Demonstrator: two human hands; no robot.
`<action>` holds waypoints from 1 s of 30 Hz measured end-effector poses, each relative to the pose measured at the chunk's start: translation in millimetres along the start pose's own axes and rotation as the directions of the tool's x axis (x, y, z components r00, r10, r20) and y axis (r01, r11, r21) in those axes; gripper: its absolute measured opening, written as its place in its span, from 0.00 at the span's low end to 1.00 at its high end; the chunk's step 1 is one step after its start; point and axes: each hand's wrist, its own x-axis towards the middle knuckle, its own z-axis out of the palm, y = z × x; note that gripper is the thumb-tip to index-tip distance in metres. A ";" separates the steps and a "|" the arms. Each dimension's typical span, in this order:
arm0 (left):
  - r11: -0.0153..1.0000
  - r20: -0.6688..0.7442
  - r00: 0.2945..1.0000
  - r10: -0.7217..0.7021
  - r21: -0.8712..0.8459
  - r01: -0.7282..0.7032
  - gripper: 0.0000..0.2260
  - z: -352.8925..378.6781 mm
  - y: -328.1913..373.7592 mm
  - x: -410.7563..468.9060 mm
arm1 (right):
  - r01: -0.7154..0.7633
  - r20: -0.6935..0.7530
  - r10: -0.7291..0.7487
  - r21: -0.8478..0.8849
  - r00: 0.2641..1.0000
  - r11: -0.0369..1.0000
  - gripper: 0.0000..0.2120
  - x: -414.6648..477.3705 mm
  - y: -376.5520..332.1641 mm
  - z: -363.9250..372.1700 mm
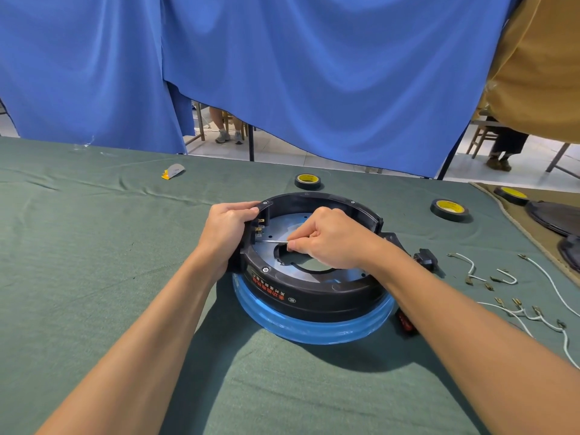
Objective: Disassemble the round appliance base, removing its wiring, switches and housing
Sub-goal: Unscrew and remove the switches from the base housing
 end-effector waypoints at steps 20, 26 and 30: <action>0.994 0.153 0.987 -0.054 -0.088 0.069 0.12 -16.5 3.5 -2.7 | 0.084 -0.118 -0.121 -0.281 0.986 0.956 0.18 -3.4 -1.2 1.8; 0.984 0.218 0.973 -0.076 -0.142 0.108 0.16 -24.8 -11.2 -11.9 | 0.060 -0.109 -0.087 -0.234 0.990 0.970 0.18 -9.5 -1.6 -1.8; 0.989 0.120 0.993 -0.015 -0.144 0.032 0.15 -18.2 -18.1 -18.8 | 0.018 -0.073 -0.035 -0.222 0.997 0.975 0.17 -10.4 -2.0 -1.8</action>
